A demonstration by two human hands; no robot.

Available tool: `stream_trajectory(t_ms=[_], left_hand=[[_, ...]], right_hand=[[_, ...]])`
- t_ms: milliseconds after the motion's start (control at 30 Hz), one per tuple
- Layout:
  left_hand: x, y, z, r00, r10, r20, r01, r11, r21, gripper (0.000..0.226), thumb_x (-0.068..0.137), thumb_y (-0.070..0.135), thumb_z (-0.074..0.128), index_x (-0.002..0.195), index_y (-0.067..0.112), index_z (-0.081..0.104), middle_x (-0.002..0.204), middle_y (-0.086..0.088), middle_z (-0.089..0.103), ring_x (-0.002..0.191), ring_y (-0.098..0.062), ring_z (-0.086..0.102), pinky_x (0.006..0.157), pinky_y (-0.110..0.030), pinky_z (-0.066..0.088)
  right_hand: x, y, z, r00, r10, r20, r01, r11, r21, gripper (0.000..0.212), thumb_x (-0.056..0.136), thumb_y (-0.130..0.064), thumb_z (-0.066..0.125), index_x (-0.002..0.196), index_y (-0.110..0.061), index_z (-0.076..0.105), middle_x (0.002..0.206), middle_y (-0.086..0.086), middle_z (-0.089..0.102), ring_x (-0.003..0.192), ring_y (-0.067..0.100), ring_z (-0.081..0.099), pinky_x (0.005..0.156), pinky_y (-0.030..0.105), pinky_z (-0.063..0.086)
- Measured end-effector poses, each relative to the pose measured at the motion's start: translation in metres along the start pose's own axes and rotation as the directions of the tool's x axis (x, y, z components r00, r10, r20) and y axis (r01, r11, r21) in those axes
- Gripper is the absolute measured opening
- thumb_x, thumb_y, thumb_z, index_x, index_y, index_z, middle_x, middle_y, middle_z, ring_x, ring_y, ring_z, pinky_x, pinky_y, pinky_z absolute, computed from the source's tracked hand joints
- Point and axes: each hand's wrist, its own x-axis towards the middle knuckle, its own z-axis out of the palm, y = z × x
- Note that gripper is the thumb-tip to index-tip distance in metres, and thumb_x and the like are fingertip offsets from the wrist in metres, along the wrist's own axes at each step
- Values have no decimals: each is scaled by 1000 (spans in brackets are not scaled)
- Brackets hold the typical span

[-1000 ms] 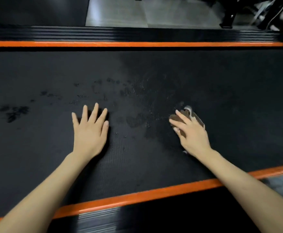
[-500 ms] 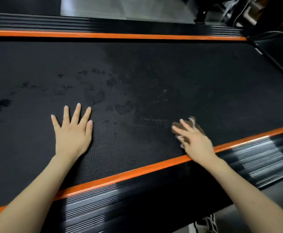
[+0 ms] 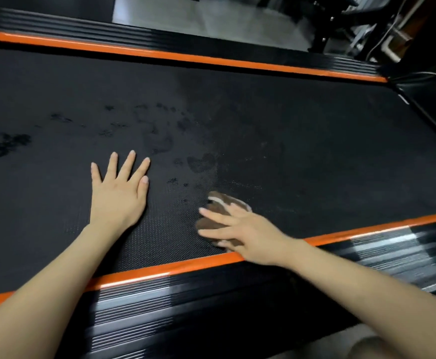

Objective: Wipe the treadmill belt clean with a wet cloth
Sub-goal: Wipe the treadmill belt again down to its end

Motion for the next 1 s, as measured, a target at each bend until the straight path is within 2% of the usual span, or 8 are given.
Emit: stream_trajectory(t_ms=[133, 233, 367, 567, 667, 767, 833, 1000], left_hand=[[1, 2, 0, 1000, -11, 1, 11, 1000, 21, 49, 102, 39, 17, 149, 31, 22, 158, 0, 18, 146, -29, 7, 115, -55, -2], [2, 4, 0, 999, -34, 33, 32, 998, 59, 49, 101, 40, 16, 150, 33, 16, 159, 3, 12, 147, -26, 2, 115, -53, -3], [2, 6, -2, 997, -57, 55, 53, 996, 65, 49, 102, 40, 14, 150, 34, 11, 159, 5, 7, 147, -24, -2, 116, -50, -4], [1, 11, -5, 994, -91, 60, 85, 991, 100, 49, 102, 39, 15, 150, 35, 10, 159, 7, 5, 147, -21, -2, 117, -47, -1], [0, 11, -4, 991, -112, 76, 103, 988, 113, 49, 101, 41, 12, 150, 36, 7, 159, 9, 3, 147, -19, -4, 118, -45, -2], [1, 12, -3, 991, -111, 79, 102, 989, 111, 49, 102, 41, 11, 150, 37, 7, 159, 9, 2, 147, -20, -4, 118, -45, -2], [2, 11, -3, 990, -113, 88, 103, 989, 109, 49, 102, 44, 9, 150, 36, 9, 159, 8, 4, 147, -21, -2, 118, -46, -1], [12, 4, -15, 998, -24, -51, 27, 998, 57, 75, 86, 54, 1, 140, 27, 45, 146, -1, 43, 136, -28, 35, 108, -44, 23]], right_hand=[[-32, 51, -16, 1000, 3, -1, -3, 1000, -14, 41, 95, -40, 39, 135, -43, 45, 153, -20, 17, 145, 13, 3, 116, 49, 20], [-18, 51, -9, 997, -48, -56, 51, 997, 55, 41, 94, -42, 38, 135, -41, 45, 152, -17, 23, 146, 18, 9, 114, 57, 16], [22, 26, 4, 968, -219, -123, 228, 972, 61, 38, 94, -31, 49, 132, -33, 52, 150, -11, 29, 145, 22, 8, 116, 54, 8], [72, 16, 11, 867, -451, -213, 416, 889, -191, 39, 86, -24, 61, 125, -29, 60, 141, 3, 48, 132, 33, 41, 108, 47, 25], [90, 58, -10, 904, -215, -371, 159, 972, -176, 41, 83, -16, 64, 122, -27, 62, 142, 5, 48, 126, 33, 47, 102, 48, 41], [116, 100, -34, 861, 231, -453, -294, 953, -72, 37, 95, -29, 49, 132, -35, 52, 150, -3, 35, 132, 29, 38, 110, 40, 29], [123, 92, -34, 836, 283, -470, -332, 943, -22, 35, 96, -30, 46, 131, -35, 53, 150, -3, 35, 130, 30, 40, 110, 40, 23], [66, 11, 13, 912, -218, -348, 174, 973, -154, 30, 88, -31, 50, 114, -32, 66, 136, 2, 54, 122, 36, 51, 107, 43, 28]])
